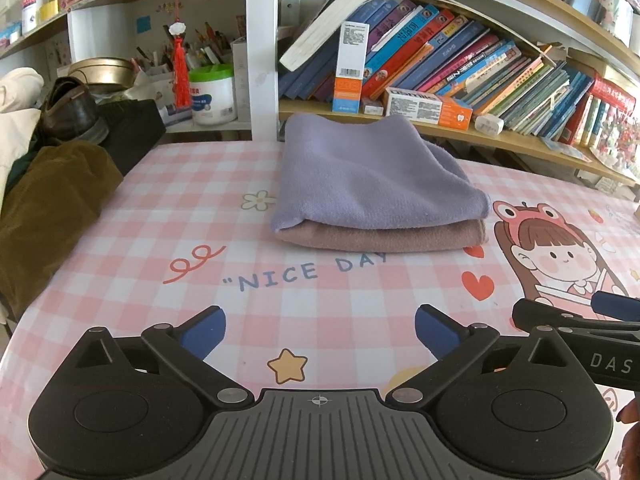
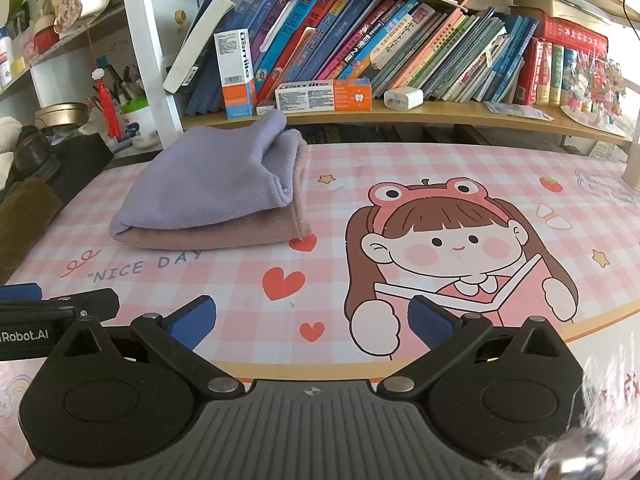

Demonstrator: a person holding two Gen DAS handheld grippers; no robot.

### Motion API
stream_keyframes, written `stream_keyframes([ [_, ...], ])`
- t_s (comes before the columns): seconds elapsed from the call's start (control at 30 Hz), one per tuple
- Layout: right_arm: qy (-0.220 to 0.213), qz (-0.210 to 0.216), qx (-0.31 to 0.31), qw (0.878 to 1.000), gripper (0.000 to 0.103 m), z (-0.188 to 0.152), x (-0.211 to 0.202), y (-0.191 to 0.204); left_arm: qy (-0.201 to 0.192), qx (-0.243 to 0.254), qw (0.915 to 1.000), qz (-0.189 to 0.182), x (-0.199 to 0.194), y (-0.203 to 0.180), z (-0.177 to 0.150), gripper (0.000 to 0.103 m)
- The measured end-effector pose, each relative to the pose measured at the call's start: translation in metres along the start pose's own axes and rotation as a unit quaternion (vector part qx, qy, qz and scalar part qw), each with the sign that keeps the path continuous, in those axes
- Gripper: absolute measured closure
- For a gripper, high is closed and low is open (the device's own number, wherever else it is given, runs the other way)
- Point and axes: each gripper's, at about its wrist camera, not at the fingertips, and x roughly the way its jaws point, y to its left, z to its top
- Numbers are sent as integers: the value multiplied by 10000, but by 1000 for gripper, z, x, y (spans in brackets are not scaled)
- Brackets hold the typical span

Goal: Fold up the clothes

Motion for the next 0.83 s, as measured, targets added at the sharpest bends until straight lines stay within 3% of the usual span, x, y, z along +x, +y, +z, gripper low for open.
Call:
stream_keyframes([
  [0.83, 36, -61, 35, 10000, 0, -1, 2, 0, 6, -72, 9999, -122, 1, 3, 2, 0],
])
